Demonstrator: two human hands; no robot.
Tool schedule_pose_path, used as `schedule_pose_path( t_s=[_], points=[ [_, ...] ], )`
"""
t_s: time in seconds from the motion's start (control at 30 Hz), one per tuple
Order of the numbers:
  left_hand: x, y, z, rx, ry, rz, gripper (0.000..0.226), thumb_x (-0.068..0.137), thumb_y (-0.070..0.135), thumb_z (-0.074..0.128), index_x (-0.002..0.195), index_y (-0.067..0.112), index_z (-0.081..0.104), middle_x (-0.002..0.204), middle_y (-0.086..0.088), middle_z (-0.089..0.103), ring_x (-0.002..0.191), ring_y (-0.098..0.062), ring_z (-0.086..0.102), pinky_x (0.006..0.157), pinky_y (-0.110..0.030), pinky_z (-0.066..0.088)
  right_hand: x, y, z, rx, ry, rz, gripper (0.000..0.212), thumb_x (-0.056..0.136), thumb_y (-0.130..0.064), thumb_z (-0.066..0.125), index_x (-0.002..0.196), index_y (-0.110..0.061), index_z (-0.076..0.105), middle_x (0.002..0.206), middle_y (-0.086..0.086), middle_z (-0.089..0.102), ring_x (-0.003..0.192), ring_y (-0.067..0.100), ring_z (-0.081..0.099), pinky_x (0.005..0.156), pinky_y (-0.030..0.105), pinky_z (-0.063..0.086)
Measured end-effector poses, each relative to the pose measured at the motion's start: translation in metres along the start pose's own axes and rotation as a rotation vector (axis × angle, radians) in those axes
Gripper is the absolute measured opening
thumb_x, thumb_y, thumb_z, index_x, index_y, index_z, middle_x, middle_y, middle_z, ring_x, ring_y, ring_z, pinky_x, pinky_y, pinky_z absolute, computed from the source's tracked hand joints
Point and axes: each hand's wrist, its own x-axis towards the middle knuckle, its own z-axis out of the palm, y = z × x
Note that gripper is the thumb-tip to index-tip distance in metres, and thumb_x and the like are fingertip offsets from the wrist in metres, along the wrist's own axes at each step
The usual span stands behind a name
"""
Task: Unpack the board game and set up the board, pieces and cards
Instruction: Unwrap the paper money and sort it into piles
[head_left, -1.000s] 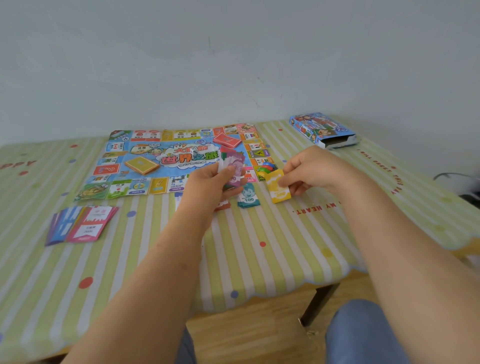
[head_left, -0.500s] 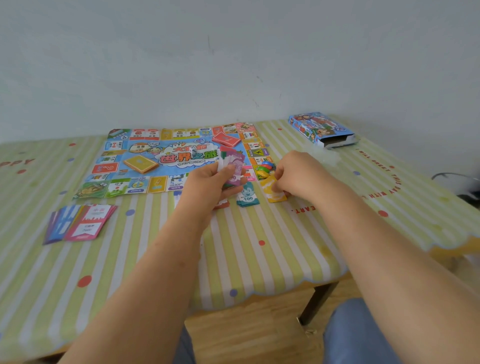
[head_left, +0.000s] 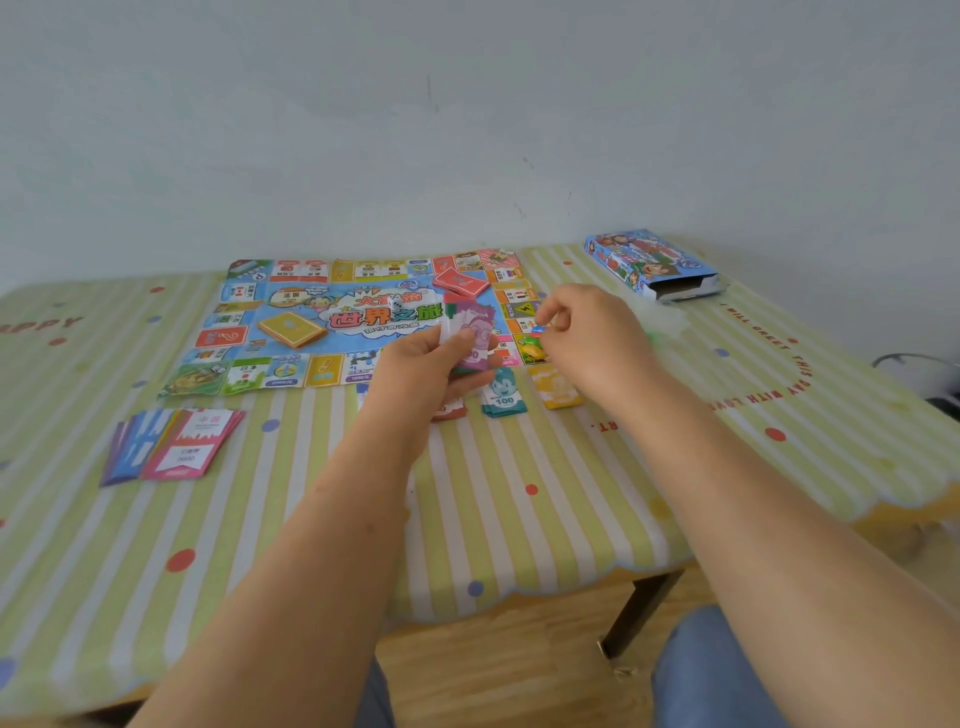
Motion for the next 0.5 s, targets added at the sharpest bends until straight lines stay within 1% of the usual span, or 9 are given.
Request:
schedule_pose_path(
  t_s=[0.03,0.07,0.13,0.23,0.33,0.43,0.5],
  points=[
    [0.001,0.0,-0.001,-0.011,0.003,0.003,0.01,0.095,0.015,0.058,0.096,0.01,0.066,0.093,-0.007,0.075,0.089,-0.018,0.073,0.072,-0.022,0.059,0.0,-0.004,0.002,0.094,0.039,0.003,0.016,0.086,-0.008,0.055,0.092,-0.018,0.066,0.077,-0.009,0.055,0.068,0.011,0.055,0.06,0.027,0.044],
    [0.002,0.0,-0.002,-0.014,0.004,0.009,0.01,0.095,0.015,0.057,0.095,0.01,0.066,0.092,-0.006,0.076,0.09,-0.018,0.073,0.074,-0.024,0.059,0.001,-0.009,0.004,0.199,0.054,0.013,0.014,0.086,-0.01,0.056,0.09,-0.019,0.066,0.074,-0.011,0.056,0.065,0.006,0.054,0.059,0.023,0.045],
    [0.003,-0.001,-0.004,0.0,0.006,0.011,0.011,0.095,0.016,0.057,0.095,0.01,0.067,0.09,-0.005,0.076,0.091,-0.019,0.072,0.08,-0.029,0.058,0.001,-0.017,0.009,0.428,0.029,0.053,0.011,0.087,-0.014,0.059,0.087,-0.02,0.068,0.071,-0.012,0.058,0.062,0.002,0.053,0.058,0.016,0.044],
    [0.004,-0.001,-0.007,0.058,0.003,-0.014,0.011,0.094,0.02,0.059,0.096,0.014,0.067,0.089,-0.005,0.076,0.093,-0.02,0.072,0.088,-0.038,0.054,-0.001,-0.019,0.015,0.739,-0.033,0.112,0.008,0.087,-0.014,0.066,0.083,-0.02,0.07,0.067,-0.01,0.061,0.06,0.003,0.054,0.061,0.018,0.046],
    [0.005,-0.002,-0.009,0.099,-0.012,-0.03,0.012,0.093,0.024,0.06,0.1,0.017,0.068,0.092,-0.006,0.076,0.094,-0.02,0.072,0.089,-0.037,0.051,-0.004,-0.01,0.021,0.791,-0.062,0.129,0.003,0.086,-0.018,0.07,0.086,-0.018,0.073,0.073,-0.006,0.065,0.062,0.001,0.056,0.063,0.017,0.048],
    [0.007,-0.003,-0.008,0.091,-0.026,-0.027,0.013,0.092,0.023,0.062,0.1,0.015,0.069,0.093,-0.007,0.076,0.093,-0.021,0.072,0.09,-0.039,0.052,-0.004,-0.003,0.021,0.783,-0.069,0.14,0.005,0.084,-0.026,0.073,0.087,-0.022,0.075,0.077,-0.009,0.07,0.064,-0.003,0.059,0.063,0.013,0.047],
    [0.007,-0.003,-0.008,0.095,-0.037,-0.027,0.013,0.091,0.022,0.063,0.1,0.015,0.069,0.094,-0.009,0.075,0.089,-0.02,0.073,0.084,-0.035,0.055,-0.004,-0.002,0.021,0.774,-0.082,0.134,0.007,0.083,-0.027,0.074,0.089,-0.023,0.076,0.08,-0.01,0.072,0.068,-0.005,0.062,0.063,0.01,0.046]
  ],
)
